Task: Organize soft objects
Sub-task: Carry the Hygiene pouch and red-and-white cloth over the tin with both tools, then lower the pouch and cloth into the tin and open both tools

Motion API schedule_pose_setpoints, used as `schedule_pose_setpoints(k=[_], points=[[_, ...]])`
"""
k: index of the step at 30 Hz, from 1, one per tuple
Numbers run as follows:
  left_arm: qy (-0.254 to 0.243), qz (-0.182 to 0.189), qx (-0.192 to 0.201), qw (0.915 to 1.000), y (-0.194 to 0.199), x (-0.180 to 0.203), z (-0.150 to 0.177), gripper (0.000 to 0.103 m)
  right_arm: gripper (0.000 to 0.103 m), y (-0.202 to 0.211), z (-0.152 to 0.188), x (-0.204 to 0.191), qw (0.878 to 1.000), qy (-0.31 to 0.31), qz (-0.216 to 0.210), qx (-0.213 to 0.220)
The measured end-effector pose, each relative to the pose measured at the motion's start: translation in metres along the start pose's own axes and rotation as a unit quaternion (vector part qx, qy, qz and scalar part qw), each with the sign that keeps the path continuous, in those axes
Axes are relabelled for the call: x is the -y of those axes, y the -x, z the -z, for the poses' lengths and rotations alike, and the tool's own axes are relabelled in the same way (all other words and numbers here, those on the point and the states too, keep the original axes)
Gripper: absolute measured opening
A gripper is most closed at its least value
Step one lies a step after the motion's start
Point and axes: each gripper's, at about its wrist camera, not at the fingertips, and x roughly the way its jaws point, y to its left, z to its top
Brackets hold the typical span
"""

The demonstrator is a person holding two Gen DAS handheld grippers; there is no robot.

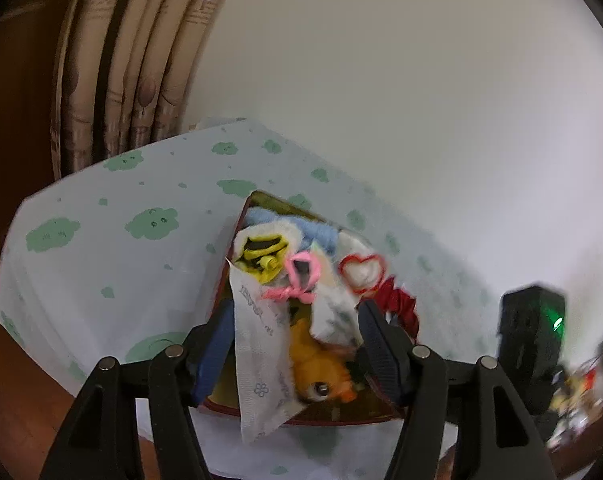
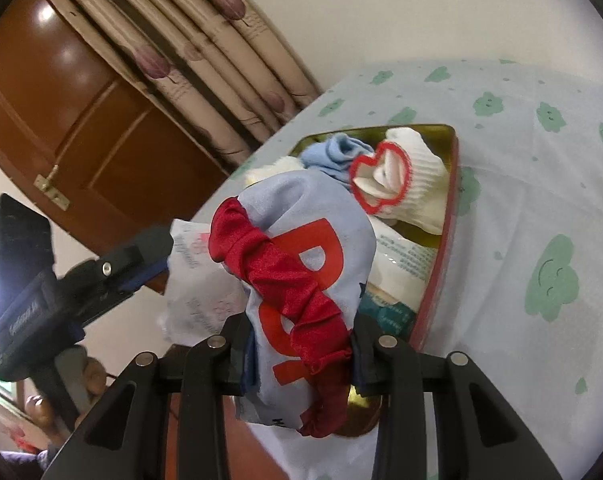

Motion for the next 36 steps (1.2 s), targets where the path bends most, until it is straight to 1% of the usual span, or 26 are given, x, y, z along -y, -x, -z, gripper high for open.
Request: schedule_pose_setpoints(k=[1,3,5,6,8,10,11,13,14,16,19,21,23,24,29,32,35,36], points=[[-0.009,-0.016,-0.01,0.9998,-0.006,0.002,0.002,0.064,0.035,-0.004,0.0,0.0,1.0,0.004,0.009,0.0],[-0.01,-0.021,-0.016,0.9996,-0.009,0.002,0.006,0.064,0.036,-0.01,0.001,-0.001,0.999,0.018,0.034,-0.001],[-0.011,-0.034,-0.006,0.9993,-0.007,0.002,0.008,0.064,0.04,-0.012,0.005,-0.007,0.997,0.045,0.058,0.003],[-0.014,-0.042,0.002,0.999,-0.004,0.003,0.008,0.064,0.043,-0.011,0.006,-0.009,0.997,0.053,0.064,0.004],[-0.017,-0.056,0.017,0.9982,0.004,0.005,0.007,0.064,0.045,-0.01,0.007,-0.011,0.995,0.067,0.076,0.004],[-0.013,-0.056,0.025,0.998,0.01,0.005,0.007,0.064,0.049,-0.006,0.009,-0.014,0.993,0.083,0.087,0.007],[-0.012,-0.054,0.027,0.9981,0.013,0.006,0.008,0.064,0.051,-0.004,0.009,-0.015,0.992,0.088,0.088,0.01],[-0.018,-0.054,0.029,0.9979,0.014,0.009,0.008,0.064,0.062,-0.001,0.009,-0.014,0.992,0.093,0.087,0.013],[-0.024,-0.06,0.029,0.9975,0.013,0.011,0.008,0.064,0.065,0.0,0.008,-0.013,0.992,0.093,0.081,0.015],[-0.037,-0.071,0.03,0.9963,0.013,0.016,0.011,0.064,0.074,0.004,0.005,-0.012,0.994,0.088,0.067,0.022],[-0.05,-0.08,0.032,0.995,0.013,0.021,0.013,0.064,0.078,0.011,0.002,-0.017,0.993,0.097,0.061,0.035],[-0.057,-0.087,0.036,0.9939,0.014,0.022,0.014,0.064,0.079,0.019,0.0,-0.022,0.992,0.105,0.057,0.047],[-0.061,-0.092,0.035,0.9932,0.012,0.022,0.015,0.064,0.084,0.025,0.0,-0.026,0.991,0.111,0.057,0.056],[-0.06,-0.094,0.032,0.9932,0.01,0.021,0.015,0.064,0.088,0.026,-0.002,-0.026,0.991,0.112,0.055,0.057],[-0.044,-0.092,0.025,0.9945,0.009,0.012,0.015,0.064,0.088,0.04,-0.006,-0.026,0.991,0.102,0.032,0.079],[-0.043,-0.091,0.024,0.9947,0.008,0.011,0.015,0.064,0.088,0.056,-0.005,-0.029,0.99,0.102,0.016,0.1],[-0.054,-0.097,0.027,0.9935,0.009,0.014,0.017,0.064,0.088,0.068,0.002,-0.039,0.985,0.117,0.048,0.118],[-0.061,-0.098,0.03,0.9929,0.011,0.017,0.019,0.064,0.088,0.072,0.006,-0.043,0.981,0.126,0.071,0.128]])
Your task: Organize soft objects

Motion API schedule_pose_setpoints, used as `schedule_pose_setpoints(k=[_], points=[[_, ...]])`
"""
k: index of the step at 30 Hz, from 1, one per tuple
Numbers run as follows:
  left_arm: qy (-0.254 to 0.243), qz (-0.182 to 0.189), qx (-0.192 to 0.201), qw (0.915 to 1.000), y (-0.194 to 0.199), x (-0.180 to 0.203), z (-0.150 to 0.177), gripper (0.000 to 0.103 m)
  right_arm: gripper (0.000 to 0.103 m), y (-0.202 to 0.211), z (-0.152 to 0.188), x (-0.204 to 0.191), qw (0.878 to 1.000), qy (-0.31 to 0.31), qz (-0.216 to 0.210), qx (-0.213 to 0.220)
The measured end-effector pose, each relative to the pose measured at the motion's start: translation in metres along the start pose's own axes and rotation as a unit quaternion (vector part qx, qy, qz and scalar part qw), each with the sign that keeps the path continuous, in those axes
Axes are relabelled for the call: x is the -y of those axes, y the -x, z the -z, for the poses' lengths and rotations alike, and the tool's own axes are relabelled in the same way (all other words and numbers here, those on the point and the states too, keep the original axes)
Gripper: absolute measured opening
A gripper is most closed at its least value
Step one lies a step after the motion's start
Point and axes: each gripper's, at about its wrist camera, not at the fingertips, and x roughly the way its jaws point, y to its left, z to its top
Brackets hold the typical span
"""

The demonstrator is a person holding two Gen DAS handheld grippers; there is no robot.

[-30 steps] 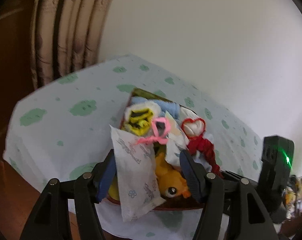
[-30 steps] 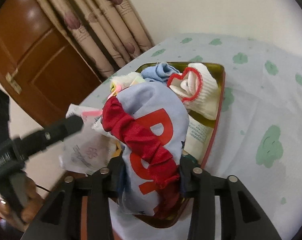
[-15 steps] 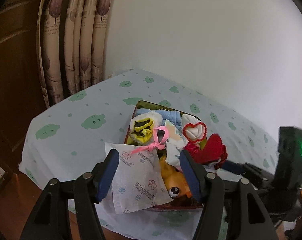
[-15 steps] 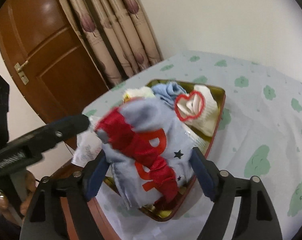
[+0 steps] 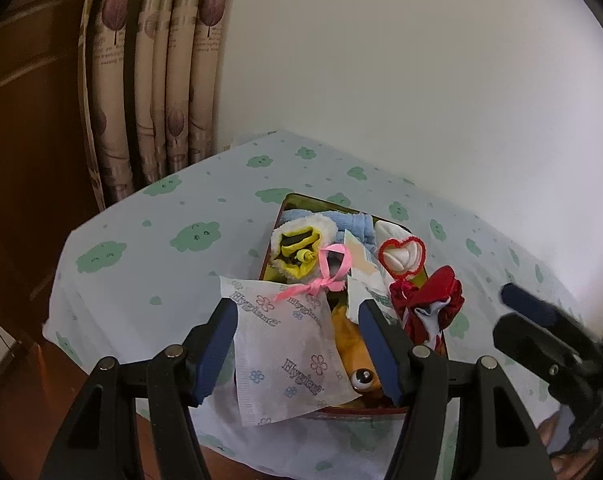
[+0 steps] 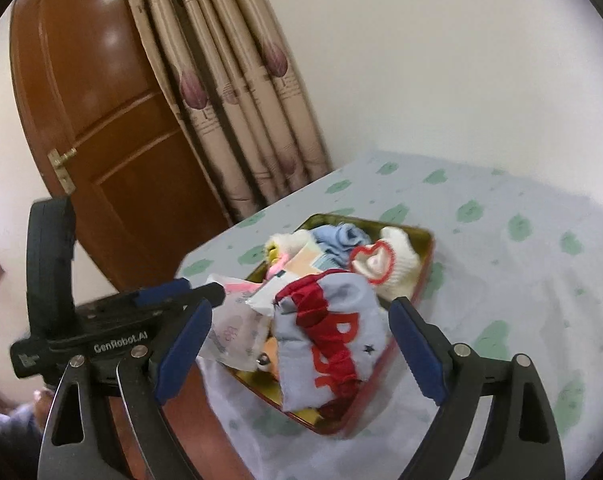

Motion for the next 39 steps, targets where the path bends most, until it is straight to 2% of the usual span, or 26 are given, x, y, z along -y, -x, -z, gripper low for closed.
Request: schedule_pose_setpoints(k=[1,2,5,8,21,26,31,36,39], points=[[-0.006,-0.002,0.006,1.0,0.002,0.002,0.001,0.064,0.088,0.004,0.002,-0.004,1.0,0.008,0.024,0.007],[-0.016,-0.011,0.017,0.9997,0.007,0.006,0.002,0.064,0.089,0.009,0.006,-0.011,0.997,0.021,0.077,0.017],[-0.047,-0.043,0.04,0.9972,0.016,0.016,0.005,0.064,0.1,0.017,0.015,-0.023,0.992,0.03,0.116,0.035],[-0.058,-0.052,0.05,0.9957,0.025,0.02,0.008,0.064,0.102,0.02,0.023,-0.035,0.985,0.043,0.157,0.049],[-0.054,-0.052,0.073,0.9945,0.055,0.008,0.02,0.065,0.102,0.038,0.033,-0.064,0.973,0.052,0.214,0.076],[-0.055,-0.057,0.087,0.993,0.062,0.005,0.025,0.064,0.102,0.042,0.033,-0.073,0.96,0.053,0.259,0.088],[-0.07,-0.068,0.093,0.9909,0.065,0.008,0.028,0.064,0.102,0.047,0.035,-0.079,0.953,0.047,0.281,0.105],[-0.073,-0.064,0.093,0.991,0.065,0.01,0.03,0.064,0.102,0.055,0.043,-0.09,0.94,0.067,0.303,0.144],[-0.076,-0.069,0.094,0.9902,0.065,0.012,0.031,0.065,0.102,0.059,0.047,-0.097,0.937,0.075,0.306,0.153]])
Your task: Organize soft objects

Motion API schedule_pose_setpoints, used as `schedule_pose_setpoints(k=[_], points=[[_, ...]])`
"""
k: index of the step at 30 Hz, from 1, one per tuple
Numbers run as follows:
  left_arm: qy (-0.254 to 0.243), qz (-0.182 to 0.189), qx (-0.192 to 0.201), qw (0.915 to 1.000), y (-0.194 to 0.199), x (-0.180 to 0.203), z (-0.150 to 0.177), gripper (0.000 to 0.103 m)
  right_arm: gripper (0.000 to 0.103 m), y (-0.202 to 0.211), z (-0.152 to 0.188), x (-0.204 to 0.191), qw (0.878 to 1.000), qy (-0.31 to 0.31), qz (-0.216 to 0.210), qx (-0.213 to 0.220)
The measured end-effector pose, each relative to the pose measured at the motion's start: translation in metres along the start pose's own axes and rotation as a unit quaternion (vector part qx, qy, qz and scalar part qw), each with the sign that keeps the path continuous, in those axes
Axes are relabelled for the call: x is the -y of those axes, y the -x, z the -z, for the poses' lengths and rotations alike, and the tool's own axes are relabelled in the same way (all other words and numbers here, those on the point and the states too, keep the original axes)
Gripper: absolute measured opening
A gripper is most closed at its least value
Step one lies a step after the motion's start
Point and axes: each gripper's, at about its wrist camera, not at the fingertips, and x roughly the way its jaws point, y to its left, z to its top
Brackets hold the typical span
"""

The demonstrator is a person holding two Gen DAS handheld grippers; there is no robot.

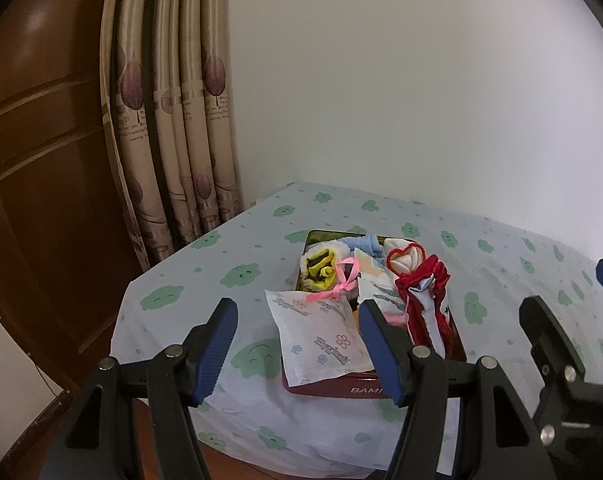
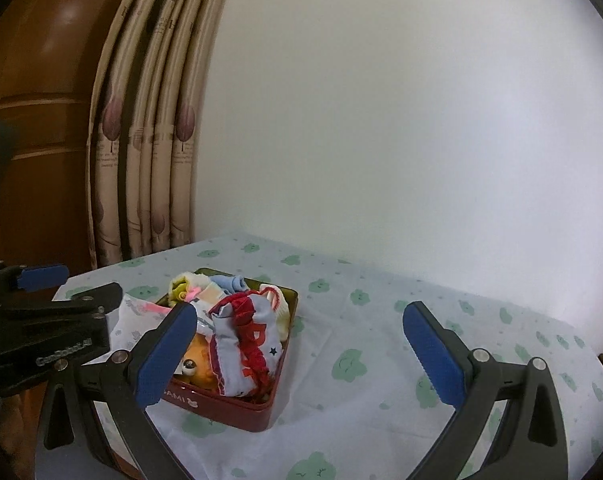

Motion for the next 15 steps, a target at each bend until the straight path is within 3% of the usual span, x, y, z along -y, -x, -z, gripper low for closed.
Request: schedule_pose_setpoints(k=[5,10,12,15], points=[[-0.007,0.0,0.002,1.0,-0.0005,0.0021,0.0013,0.065,0.102,0.0027,-0.0011,-0.0028,1.0,0.011,0.024,0.0],[-0.009,0.0,0.01,0.9999,0.0,0.0012,0.0015,0.064,0.102,-0.0011,-0.0017,0.0001,0.999,-0.001,0.021,-0.025],[-0.005,0.006,0.014,0.9999,0.0018,-0.0004,0.0014,0.065,0.102,-0.0046,0.0005,0.0008,0.999,-0.006,0.0,-0.041],[-0.001,0.001,0.03,0.9996,0.0053,-0.0017,0.0018,0.064,0.102,-0.0014,0.0037,0.0007,0.999,-0.013,0.006,-0.033]])
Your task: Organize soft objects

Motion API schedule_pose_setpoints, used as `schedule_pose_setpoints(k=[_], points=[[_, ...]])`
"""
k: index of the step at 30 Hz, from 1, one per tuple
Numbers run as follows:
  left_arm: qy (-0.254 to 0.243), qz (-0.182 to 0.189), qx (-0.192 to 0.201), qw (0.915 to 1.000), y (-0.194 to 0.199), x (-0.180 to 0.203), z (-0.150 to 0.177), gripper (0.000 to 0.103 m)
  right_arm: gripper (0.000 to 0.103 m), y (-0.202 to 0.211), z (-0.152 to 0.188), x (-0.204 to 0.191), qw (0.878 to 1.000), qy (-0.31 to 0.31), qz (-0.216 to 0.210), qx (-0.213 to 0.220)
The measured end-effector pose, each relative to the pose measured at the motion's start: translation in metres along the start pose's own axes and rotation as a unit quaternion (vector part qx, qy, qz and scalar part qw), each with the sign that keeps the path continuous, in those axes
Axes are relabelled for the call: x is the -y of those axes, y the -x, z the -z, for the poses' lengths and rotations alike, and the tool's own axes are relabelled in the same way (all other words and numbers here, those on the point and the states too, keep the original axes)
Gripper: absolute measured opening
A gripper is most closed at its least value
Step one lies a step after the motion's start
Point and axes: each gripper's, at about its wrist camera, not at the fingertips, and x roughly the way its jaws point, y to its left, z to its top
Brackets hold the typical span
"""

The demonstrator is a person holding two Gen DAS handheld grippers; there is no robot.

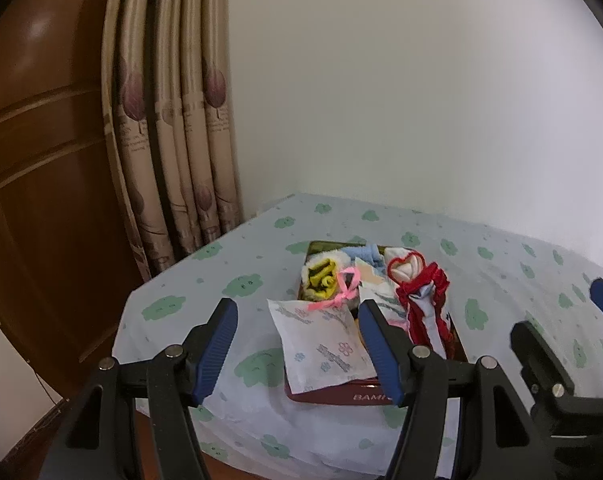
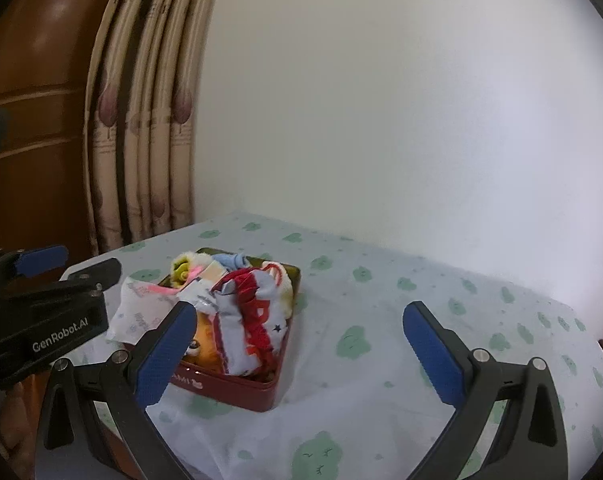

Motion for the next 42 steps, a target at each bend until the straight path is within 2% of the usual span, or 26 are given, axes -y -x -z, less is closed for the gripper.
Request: schedule_pose_setpoints(k=[5,11,16,21,27,42], points=[[0.003,0.005,0.009,0.9999,0.001,-0.001,0.002,0.064,0.102,0.004,0.002,-0.006,1.0,0.006,0.009,0.012],[0.004,0.014,0.037,0.9992,0.006,-0.002,0.005,0.065,0.102,0.007,0.008,-0.008,1.0,-0.006,0.02,0.022],[-0.011,0.012,0.027,0.9995,0.0,0.003,0.007,0.064,0.102,0.009,0.011,-0.006,0.999,-0.018,0.027,0.033],[-0.003,0.014,0.035,0.9993,0.0,0.0,0.009,0.065,0.102,0.01,0.011,-0.005,0.999,-0.025,0.03,0.033],[0.001,0.015,0.035,0.9993,-0.002,-0.003,0.011,0.065,0.102,0.017,0.008,0.0,0.996,-0.038,0.049,0.056],[-0.008,0.022,0.039,0.999,0.009,-0.001,0.014,0.064,0.102,0.01,0.011,0.0,0.997,-0.052,0.047,0.029]])
